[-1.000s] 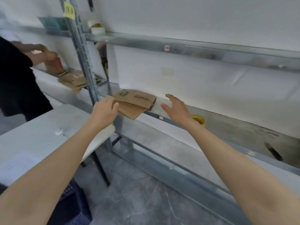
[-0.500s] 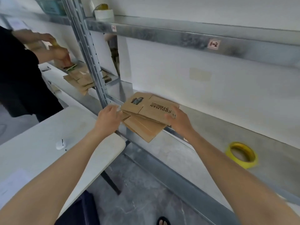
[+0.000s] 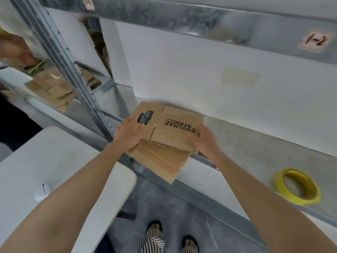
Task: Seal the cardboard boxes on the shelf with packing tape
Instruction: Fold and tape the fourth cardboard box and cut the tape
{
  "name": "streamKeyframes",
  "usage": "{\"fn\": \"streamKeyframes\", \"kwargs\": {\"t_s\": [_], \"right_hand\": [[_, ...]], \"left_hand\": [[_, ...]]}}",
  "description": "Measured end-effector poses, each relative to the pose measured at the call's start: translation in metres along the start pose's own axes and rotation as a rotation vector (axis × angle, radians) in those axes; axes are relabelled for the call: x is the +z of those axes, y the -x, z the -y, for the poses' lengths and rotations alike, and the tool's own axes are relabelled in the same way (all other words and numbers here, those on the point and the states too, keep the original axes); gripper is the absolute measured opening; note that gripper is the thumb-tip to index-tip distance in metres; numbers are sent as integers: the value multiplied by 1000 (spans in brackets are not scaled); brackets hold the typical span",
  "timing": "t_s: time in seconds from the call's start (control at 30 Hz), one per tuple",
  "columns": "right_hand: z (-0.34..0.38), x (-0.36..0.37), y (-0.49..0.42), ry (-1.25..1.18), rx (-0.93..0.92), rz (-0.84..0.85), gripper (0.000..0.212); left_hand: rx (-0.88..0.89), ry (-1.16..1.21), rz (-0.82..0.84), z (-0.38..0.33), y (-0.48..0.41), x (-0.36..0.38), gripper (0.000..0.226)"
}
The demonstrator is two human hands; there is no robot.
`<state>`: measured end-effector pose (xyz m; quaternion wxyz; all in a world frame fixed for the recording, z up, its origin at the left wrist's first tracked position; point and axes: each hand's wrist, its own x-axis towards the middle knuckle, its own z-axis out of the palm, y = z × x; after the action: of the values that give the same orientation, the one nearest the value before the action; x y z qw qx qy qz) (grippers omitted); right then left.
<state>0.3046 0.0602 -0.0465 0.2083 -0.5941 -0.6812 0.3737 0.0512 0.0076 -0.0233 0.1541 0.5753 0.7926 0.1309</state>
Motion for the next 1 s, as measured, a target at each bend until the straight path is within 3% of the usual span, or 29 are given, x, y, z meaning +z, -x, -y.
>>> {"fn": "streamKeyframes", "kwargs": {"t_s": [0.17,0.3,0.6,0.77,1.0], "right_hand": [[-5,15,-19,102,149,-49,48],[-2,20,-22,222,177,-44,55],[21,7,-3,-100,149,-265,71],[22,-26,20,-173,108,-355,73],[-16,-90,74,-210,-23,-464,72]], "left_hand": [[0,90,145,16,-56,6,48],[10,247,110,24,-72,13,51],[104,403,28,5,-72,-8,71],[154,524,-27,-37,-52,-29,77],[259,520,-83,-116,11,-17,95]]}}
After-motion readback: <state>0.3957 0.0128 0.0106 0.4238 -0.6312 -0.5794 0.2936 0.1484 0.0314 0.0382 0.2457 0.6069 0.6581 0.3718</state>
